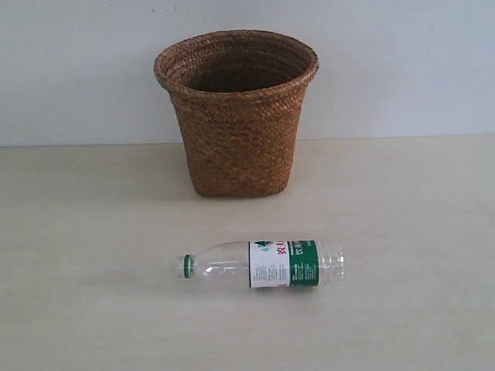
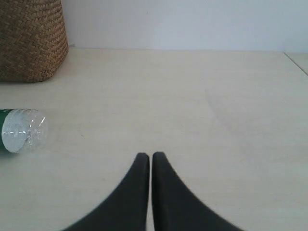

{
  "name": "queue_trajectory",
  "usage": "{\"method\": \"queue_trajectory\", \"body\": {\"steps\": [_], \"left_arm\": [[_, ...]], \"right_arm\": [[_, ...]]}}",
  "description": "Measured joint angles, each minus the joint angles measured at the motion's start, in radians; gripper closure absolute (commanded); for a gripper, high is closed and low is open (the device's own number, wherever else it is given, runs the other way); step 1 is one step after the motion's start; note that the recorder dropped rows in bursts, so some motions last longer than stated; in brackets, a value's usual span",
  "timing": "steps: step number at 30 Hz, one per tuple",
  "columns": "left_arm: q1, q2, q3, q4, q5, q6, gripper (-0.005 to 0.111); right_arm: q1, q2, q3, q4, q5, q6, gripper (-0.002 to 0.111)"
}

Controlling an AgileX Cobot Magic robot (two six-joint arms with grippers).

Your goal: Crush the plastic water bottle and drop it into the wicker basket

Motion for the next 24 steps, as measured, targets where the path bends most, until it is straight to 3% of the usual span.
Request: {"method": "queue_trajectory", "body": {"steps": [4, 8, 12, 19, 24], "left_arm": [[0.000, 0.042, -0.023, -0.069, 0.022, -0.008, 0.103], [0.000, 0.078, -0.023, -0.119, -0.080, -0.014, 0.103], [-0.005, 0.124, -0.050, -0.079, -0.109, 0.030, 0.103], [-0.115, 0.324, -0.204, -0.014, 0.214, 0.500, 0.103], [-0.244, 0.507, -0.310, -0.192, 0.374, 0.973, 0.103]], "right_arm": [[0.000, 0.000, 0.000, 0.000, 0.000, 0.000, 0.108], [0.000, 0.000, 0.000, 0.000, 0.000, 0.000, 0.108], [0.000, 0.000, 0.000, 0.000, 0.000, 0.000, 0.108], [0.000, 0.000, 0.000, 0.000, 0.000, 0.000, 0.108], [0.000, 0.000, 0.000, 0.000, 0.000, 0.000, 0.108]]}}
